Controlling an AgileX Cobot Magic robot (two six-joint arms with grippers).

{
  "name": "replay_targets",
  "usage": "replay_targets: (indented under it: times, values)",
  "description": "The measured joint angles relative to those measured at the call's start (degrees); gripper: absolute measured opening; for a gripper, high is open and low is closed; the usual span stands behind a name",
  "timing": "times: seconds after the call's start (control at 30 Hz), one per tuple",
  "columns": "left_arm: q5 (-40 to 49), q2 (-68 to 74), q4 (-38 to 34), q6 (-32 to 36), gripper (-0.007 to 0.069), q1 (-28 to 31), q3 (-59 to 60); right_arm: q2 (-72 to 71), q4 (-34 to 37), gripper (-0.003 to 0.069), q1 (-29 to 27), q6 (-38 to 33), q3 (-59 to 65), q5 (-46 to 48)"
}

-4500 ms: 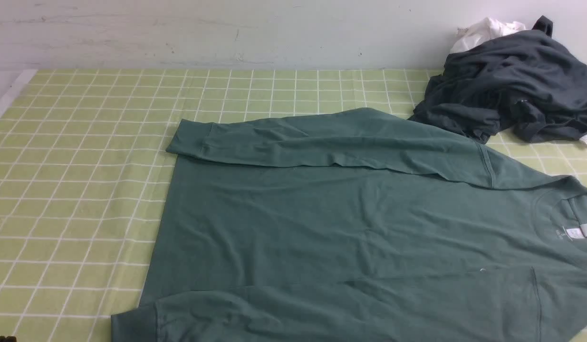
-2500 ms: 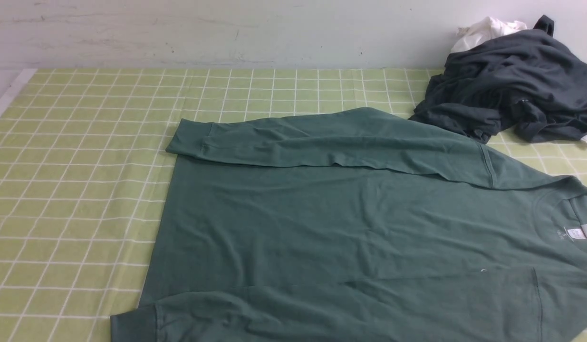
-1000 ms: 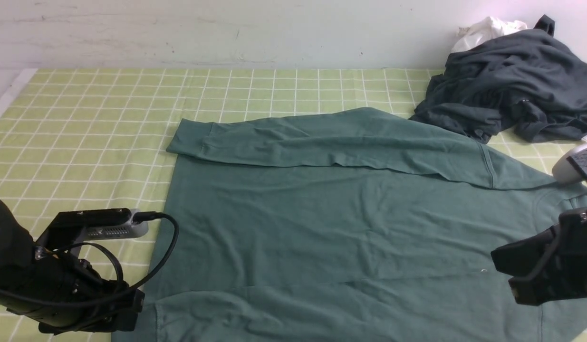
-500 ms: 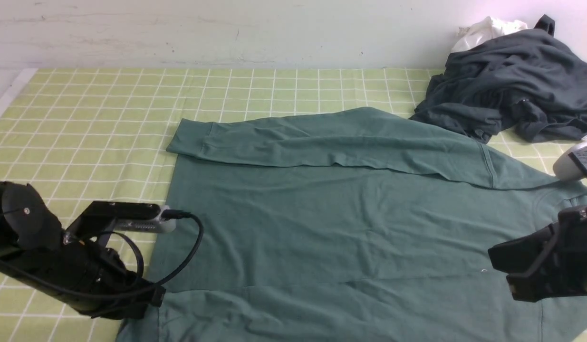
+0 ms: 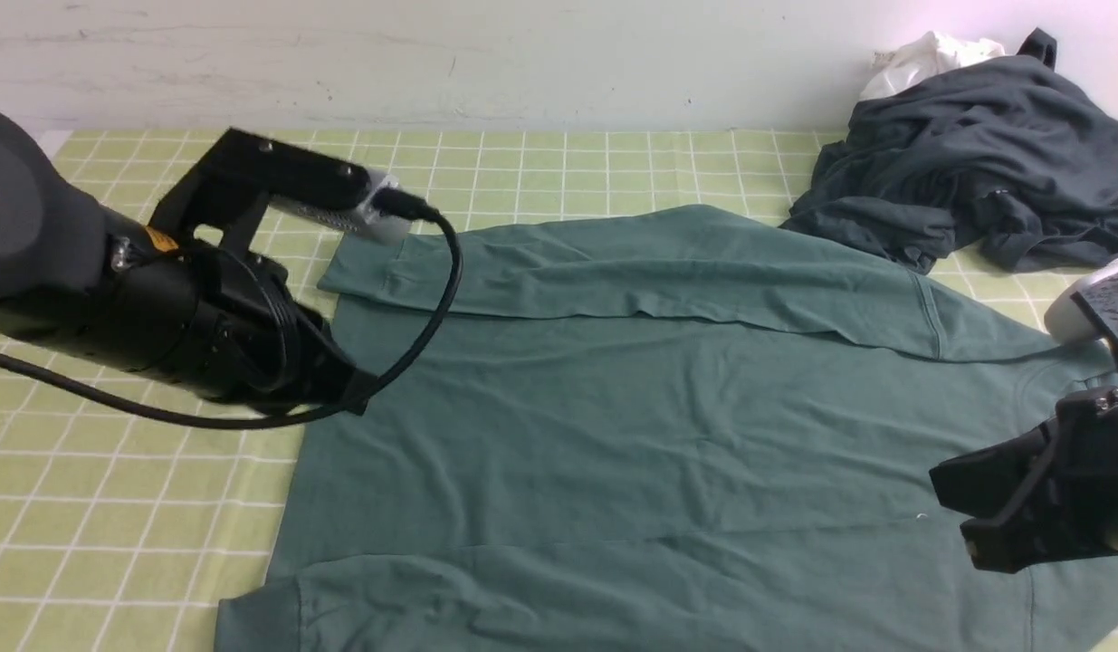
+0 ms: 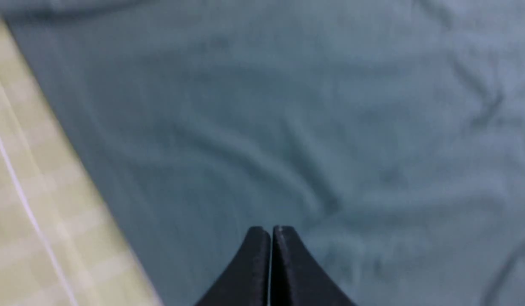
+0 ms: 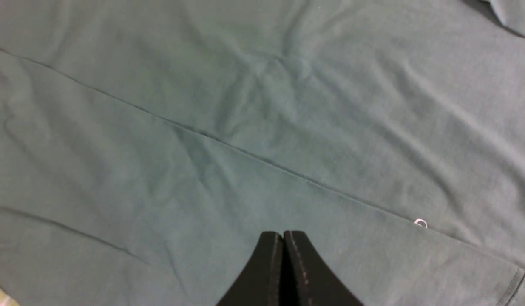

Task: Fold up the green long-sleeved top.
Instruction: Use the left arm to clamp the cuff closest to it, then use the left arm to drag and place the cuff at the centered position on the left edge of the fabric

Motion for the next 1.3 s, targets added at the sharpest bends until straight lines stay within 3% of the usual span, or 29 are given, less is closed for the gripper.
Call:
replay_targets:
  times: [0.17,0.33,0.5,0.67,0.87,0.97,1.0,1.03,1.1,1.13,1.3]
  values:
    - [4.8,3.1,4.7,-5.4,0.0044,0.8,8.9,0.9,0.1,-0.0015,0.0,0.0,0.0,-0.4]
    - [-2.9,3.3,6.8,-12.1,0.0202,1.0,19.2,0.9,1.1,-0.0015,0.0,0.0,0.0,-0.4]
    - [-11.4,3.6,8.8,-20.1,0.0377,1.0,20.5,0.9,1.7,-0.0015,0.0,0.0,0.0,-0.4]
    - [-12.1,6.6,12.5,-25.3,0.0442,1.0,20.5,0.9,2.2,-0.0015,0.0,0.0,0.0,-0.6]
    - [-11.8,9.7,13.6,-27.1,0.0389,1.0,19.8,0.9,2.2,-0.0015,0.0,0.0,0.0,-0.7]
    - [-11.5,9.7,13.1,-26.9,0.0290,1.0,19.6,0.9,2.2,-0.0015,0.0,0.0,0.0,-0.7]
    - [-11.3,9.2,13.5,-26.6,0.0189,1.0,19.3,0.9,2.2,-0.0015,0.0,0.0,0.0,-0.7]
    - [-11.3,9.1,13.6,-26.6,0.0177,1.0,19.2,0.9,2.2,-0.0015,0.0,0.0,0.0,-0.7]
    - [-10.8,7.2,14.4,-25.6,0.0053,1.0,18.5,0.9,2.3,-0.0015,0.0,0.0,0.0,-0.7]
    - [-10.5,6.1,14.4,-25.0,0.0027,1.0,17.9,0.9,2.3,-0.0015,0.0,0.0,0.0,-0.7]
    - [-10.4,0.0,14.5,-21.7,0.0000,1.0,13.0,0.9,2.3,-0.0015,0.0,0.0,0.0,-0.7]
